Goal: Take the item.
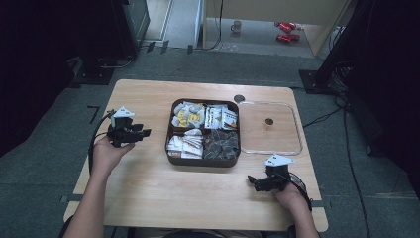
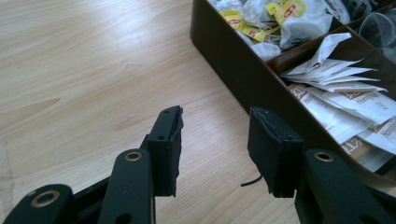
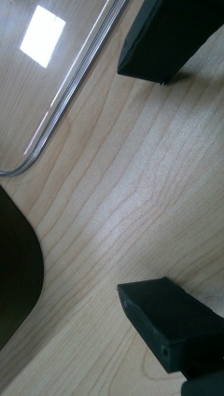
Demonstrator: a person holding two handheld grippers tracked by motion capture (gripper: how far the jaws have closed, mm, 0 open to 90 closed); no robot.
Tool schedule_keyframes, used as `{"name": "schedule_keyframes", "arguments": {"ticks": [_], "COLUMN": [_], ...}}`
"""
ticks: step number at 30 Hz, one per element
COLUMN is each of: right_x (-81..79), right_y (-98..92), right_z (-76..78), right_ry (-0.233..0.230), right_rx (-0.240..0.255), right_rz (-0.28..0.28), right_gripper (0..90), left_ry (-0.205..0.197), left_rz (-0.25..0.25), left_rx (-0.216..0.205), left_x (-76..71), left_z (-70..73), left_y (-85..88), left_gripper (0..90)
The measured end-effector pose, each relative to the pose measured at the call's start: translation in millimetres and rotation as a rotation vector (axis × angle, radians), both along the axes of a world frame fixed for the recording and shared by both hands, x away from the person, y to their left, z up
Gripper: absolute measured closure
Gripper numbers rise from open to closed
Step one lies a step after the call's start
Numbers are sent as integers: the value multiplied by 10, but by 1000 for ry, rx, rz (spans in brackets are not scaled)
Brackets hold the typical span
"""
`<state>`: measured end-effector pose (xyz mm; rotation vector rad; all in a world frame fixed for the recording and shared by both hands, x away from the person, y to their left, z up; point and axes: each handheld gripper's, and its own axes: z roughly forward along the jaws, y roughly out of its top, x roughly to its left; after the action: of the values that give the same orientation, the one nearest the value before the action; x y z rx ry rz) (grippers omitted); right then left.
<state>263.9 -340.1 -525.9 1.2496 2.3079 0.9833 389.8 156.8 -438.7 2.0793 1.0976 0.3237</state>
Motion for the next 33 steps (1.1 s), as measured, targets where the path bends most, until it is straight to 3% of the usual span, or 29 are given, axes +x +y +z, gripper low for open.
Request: {"name": "schedule_keyframes", "arguments": {"ticks": [17,33], "right_x": [0,-1], "right_y": [0,2], "right_z": [0,-1], "right_ry": [0,-1], "right_rx": [0,1], "right_rz": [0,-1], "right_gripper": [0,0], "left_ry": [-7,-3], "left_rz": [-94,-143], "left_rx": [9,-4], "left_x": [27,109], "left_z": [54,55], "left_y": [-345,-554], "left_gripper": [560,577]}}
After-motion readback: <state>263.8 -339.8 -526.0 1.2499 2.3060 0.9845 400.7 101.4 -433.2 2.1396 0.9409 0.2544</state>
